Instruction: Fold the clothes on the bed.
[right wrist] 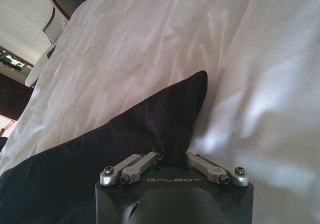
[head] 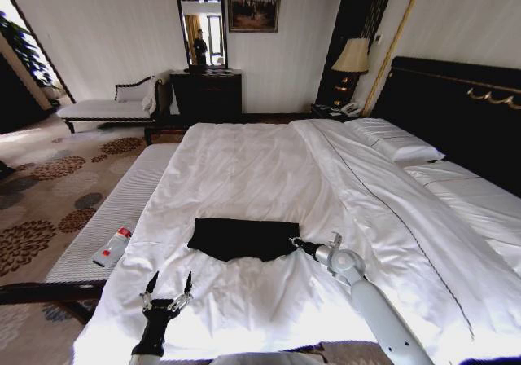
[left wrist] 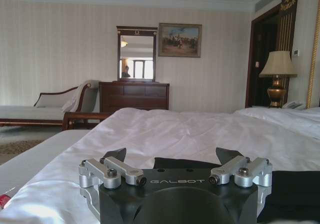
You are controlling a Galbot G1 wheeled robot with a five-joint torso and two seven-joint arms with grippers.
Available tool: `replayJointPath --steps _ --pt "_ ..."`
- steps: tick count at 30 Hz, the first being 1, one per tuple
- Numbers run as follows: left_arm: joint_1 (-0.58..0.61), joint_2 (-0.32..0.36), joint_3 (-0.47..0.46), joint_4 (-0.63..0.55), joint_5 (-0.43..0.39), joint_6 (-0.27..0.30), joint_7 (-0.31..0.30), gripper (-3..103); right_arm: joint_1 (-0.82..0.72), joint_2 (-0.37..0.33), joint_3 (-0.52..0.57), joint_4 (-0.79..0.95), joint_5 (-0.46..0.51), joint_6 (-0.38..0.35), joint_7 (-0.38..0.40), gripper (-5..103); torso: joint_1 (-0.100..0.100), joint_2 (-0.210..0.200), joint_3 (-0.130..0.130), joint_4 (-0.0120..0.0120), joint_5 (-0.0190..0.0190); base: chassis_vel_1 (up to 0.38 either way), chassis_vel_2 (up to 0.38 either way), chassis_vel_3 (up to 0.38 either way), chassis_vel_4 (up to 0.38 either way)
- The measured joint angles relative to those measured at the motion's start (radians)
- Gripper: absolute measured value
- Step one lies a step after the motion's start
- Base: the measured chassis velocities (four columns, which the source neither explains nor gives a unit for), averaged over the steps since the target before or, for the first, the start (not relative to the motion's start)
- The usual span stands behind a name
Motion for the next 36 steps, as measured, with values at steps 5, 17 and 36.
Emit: replayJointPath --steps 5,17,36 --pt "0.000 0.000 0.000 0.000 0.000 0.000 0.000 100 -0.004 -0.056 0.036 0.036 0.005 0.006 0.006 4 0.000 0.000 0.000 -0.0004 -0.0008 0.000 0.000 0.000 0.000" --pt "0.000 0.000 0.000 0.000 0.000 0.000 0.000 100 -0.028 -0.177 0.118 0.085 -0.133 0.020 -0.017 4 0.000 0.000 0.000 -0.0005 -0.0003 0.000 0.000 0.000 0.000" --pt "0.000 0.000 0.000 0.000 0.000 0.000 0.000 100 0.026 -0.170 0.039 0.164 -0.207 0.041 0.014 4 0.000 0.000 0.000 -0.0003 -0.0004 0.000 0.000 0.000 0.000"
